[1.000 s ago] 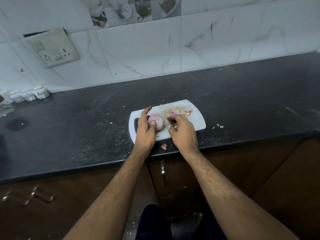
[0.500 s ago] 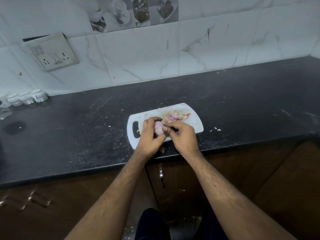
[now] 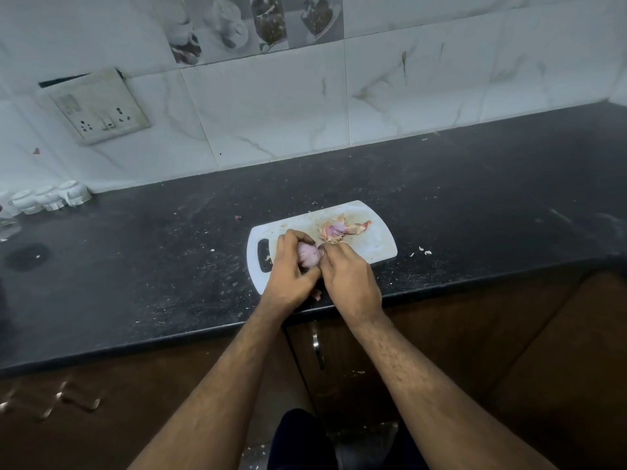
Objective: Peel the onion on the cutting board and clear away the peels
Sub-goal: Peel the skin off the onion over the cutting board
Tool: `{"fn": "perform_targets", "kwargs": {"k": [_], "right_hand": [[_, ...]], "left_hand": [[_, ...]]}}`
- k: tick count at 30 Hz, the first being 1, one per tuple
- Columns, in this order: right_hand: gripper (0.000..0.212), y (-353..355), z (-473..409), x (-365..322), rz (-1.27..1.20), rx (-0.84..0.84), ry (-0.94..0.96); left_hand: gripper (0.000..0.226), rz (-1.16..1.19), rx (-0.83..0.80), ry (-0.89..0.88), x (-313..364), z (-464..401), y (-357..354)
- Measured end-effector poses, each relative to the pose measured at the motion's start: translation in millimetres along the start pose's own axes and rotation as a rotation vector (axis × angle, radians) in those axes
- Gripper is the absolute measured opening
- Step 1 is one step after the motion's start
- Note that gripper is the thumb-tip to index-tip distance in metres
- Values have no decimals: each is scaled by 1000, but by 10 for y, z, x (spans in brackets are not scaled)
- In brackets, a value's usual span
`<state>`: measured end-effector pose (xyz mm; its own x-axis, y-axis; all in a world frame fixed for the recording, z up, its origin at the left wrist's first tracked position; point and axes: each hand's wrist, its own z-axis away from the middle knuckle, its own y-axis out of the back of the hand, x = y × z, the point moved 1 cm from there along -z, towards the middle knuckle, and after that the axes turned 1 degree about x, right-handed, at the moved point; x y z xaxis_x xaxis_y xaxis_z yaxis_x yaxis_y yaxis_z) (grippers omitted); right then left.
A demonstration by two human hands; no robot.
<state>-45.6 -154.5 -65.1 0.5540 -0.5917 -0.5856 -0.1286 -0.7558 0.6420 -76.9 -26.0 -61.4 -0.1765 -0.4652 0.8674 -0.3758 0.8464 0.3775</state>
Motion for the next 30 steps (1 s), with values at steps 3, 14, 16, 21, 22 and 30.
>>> {"fn": "perform_targets", "kwargs": {"k": [3, 14, 16, 21, 22, 30], "right_hand": [[22, -3, -76, 16, 13, -87, -138], [33, 20, -113, 127, -266, 53, -109], [28, 25, -116, 125, -292, 28, -92], [7, 23, -125, 135, -285, 13, -90], [4, 9, -124, 152, -271, 32, -94], [11, 39, -132, 134, -292, 46, -152]], "left_hand": [[40, -33, 15, -31, 13, 12, -3], [47, 113, 57, 32, 52, 20, -6], [49, 116, 48, 28, 47, 18, -5], [52, 96, 36, 2, 16, 7, -21], [52, 95, 30, 2, 15, 11, -18], [53, 12, 56, -50, 36, 13, -35]]}}
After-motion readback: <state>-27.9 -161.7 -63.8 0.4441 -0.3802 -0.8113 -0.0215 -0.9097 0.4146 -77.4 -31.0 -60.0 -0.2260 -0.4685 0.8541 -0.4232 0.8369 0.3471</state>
